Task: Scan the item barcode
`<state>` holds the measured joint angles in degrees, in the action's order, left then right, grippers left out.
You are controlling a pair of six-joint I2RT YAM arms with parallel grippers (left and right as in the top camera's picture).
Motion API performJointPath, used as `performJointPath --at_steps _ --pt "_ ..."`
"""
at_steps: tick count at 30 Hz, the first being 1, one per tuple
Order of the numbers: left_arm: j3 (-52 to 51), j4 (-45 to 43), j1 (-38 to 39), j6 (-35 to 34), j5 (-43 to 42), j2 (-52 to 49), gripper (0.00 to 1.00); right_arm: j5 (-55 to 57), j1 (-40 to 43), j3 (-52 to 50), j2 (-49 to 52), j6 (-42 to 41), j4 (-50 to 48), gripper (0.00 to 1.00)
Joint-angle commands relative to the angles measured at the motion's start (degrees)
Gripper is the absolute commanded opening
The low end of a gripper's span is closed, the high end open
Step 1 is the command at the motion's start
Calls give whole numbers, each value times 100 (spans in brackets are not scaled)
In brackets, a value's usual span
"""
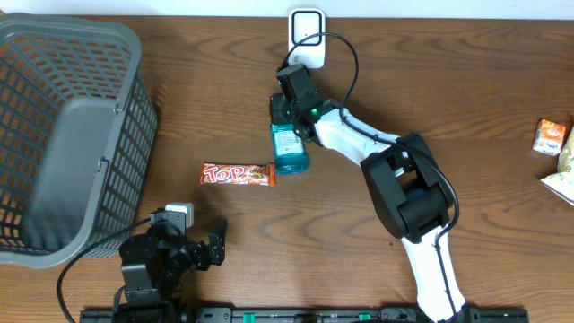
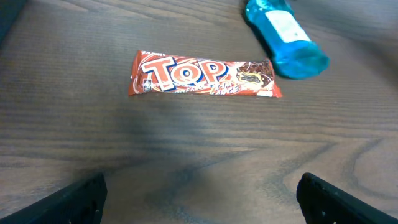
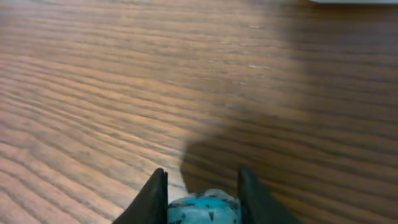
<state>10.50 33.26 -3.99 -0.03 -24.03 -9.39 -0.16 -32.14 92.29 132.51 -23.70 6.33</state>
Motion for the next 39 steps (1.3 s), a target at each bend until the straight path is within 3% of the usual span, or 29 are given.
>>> performJointPath --at_steps 1,9,22,39 --pt "7 17 -17 -7 -13 4 98 66 -20 76 24 203 -116 14" --pt "7 15 -17 -7 -13 4 98 74 -4 149 -531 603 162 2" --pt "7 15 -17 -7 -13 4 98 68 15 149 -1956 619 896 2" --pt "7 15 -17 -7 -13 4 98 332 -181 133 -1967 861 1274 4"
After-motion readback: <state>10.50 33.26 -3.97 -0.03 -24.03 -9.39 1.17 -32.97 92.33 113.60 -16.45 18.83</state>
